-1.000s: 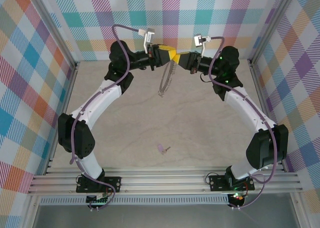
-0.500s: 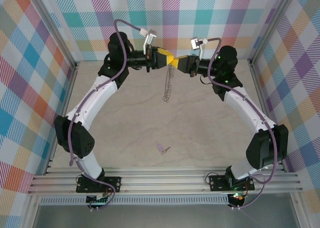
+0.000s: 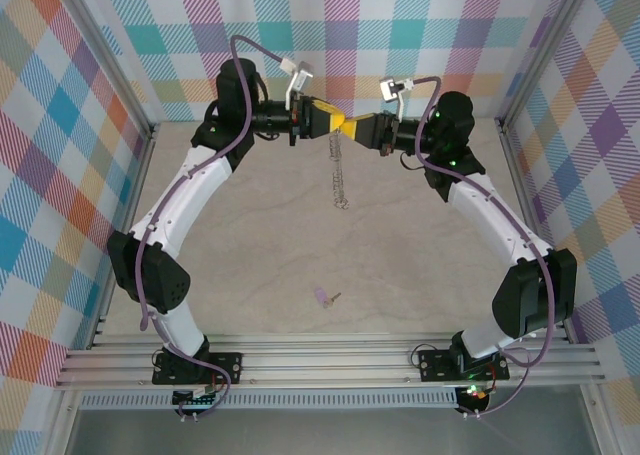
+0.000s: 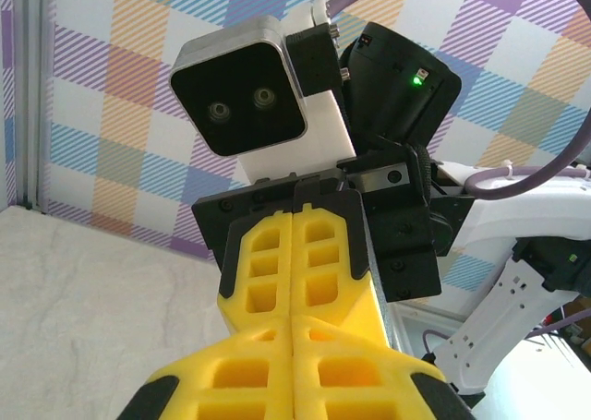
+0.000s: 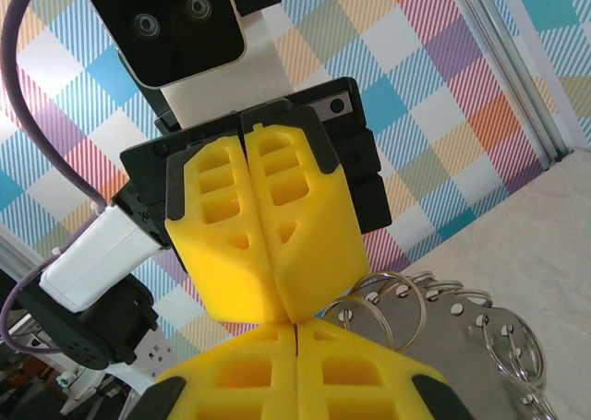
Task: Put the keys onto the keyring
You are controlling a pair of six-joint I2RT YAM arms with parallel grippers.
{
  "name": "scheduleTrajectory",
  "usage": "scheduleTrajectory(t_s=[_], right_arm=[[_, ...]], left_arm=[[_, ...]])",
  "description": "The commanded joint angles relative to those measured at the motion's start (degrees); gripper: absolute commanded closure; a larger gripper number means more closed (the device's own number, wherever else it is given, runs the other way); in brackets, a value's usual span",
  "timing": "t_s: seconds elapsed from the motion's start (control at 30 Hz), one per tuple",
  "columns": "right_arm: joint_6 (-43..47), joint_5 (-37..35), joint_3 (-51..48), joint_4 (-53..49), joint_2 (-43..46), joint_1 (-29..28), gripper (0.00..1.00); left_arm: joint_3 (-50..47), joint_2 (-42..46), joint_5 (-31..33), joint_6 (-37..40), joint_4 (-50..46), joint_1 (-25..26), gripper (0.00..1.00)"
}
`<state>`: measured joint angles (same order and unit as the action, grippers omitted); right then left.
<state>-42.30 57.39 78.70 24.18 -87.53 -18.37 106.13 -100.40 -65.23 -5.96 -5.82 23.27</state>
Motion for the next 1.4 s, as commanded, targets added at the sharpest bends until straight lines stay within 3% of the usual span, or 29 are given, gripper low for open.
scheduleTrajectory(t_s=[0.0,0.03,0.1,0.43,0.87,1.37], right_arm=[[1.35,-4.39,0.67,2.89,2.43,2.08,1.00],[1.48,-4.51,0.58,2.77,2.45,2.07,1.00],[1.35,-4.61,0.41,2.95,2.45,2.13,1.00],[-1.33,-4.08,0.07,6.14,1.92,2.20,1.00],[-2.36,-7.66,-0.86,8.59,1.92,2.28,1.00],[-3.38,-9.62,-1.79,10.00,2.10,3.78,1.00]], left_arm=[[1.83,-0.43,-6.04,3.80,-7.43,-0.59,0.90],[2.04,-0.58,-6.09,4.27,-8.07,-0.59,0.90],[2.15,-0.66,-6.13,4.65,-8.50,-0.59,1.00],[1.27,-0.38,-3.13,0.47,-3.67,-0.28,1.00],[-5.05,-0.50,2.54,-19.06,21.41,0.43,0.98],[-4.84,-0.66,-1.83,-17.06,18.15,0.45,0.87]])
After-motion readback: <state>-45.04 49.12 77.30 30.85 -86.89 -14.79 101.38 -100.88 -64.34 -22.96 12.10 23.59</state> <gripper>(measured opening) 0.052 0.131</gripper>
